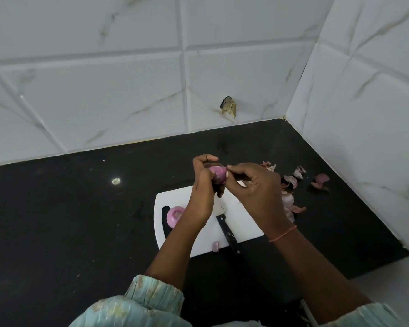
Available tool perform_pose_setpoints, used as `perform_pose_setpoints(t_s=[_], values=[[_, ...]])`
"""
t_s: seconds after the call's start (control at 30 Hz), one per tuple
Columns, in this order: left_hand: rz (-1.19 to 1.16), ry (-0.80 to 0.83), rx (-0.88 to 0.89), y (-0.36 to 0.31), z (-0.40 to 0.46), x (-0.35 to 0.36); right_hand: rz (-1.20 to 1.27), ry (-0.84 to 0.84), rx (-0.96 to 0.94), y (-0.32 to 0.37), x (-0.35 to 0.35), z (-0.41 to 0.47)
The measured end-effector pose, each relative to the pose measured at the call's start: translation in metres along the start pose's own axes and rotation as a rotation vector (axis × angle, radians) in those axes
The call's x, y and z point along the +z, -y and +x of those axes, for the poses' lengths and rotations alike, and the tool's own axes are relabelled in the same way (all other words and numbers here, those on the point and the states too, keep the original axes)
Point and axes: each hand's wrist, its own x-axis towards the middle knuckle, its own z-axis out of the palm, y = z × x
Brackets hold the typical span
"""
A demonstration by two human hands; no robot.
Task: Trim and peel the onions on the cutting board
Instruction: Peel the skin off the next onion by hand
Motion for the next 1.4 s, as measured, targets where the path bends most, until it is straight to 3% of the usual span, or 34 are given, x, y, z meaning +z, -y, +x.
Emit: perform_pose_setpoints(t_s=[0.27, 0.47, 0.6, 0.83, 1.03, 1.2, 1.3, 1.4], values=[[-0.039, -0.038, -0.060, -0.001, -0.001, 0.003, 0.032, -0.026, 0.147, 0.003, -0.001, 0.002], [-0.338, -0.048, -0.091, -0.005, -0.006, 0.005, 0.325, -0.140, 0.502, 0.003, 0.003, 0.008], [-0.527, 0.024, -0.234, -0.010, -0.006, 0.006, 0.333, -0.104, 0.491, 0.005, 0.005, 0.006], [-0.624, 0.016, -0.376, -0.004, -0.004, 0.011, 0.111, 0.034, 0.212, 0.003, 0.011, 0.002], [-0.489, 0.038, -0.476, 0.001, -0.004, 0.016, 0.211, 0.014, 0.351, -0.011, 0.004, 0.006], [-0.625, -0.009, -0.593, 0.002, -0.001, 0.018, 0.308, -0.120, 0.492, -0.022, -0.006, 0.009], [-0.739, -0.010, -0.599, 0.003, 0.001, 0.015, 0.165, -0.168, 0.568, -0.048, -0.011, 0.001], [-0.777, -0.016, -0.596, 0.004, 0.001, 0.012, -0.007, -0.098, 0.708, -0.077, -0.014, -0.009]])
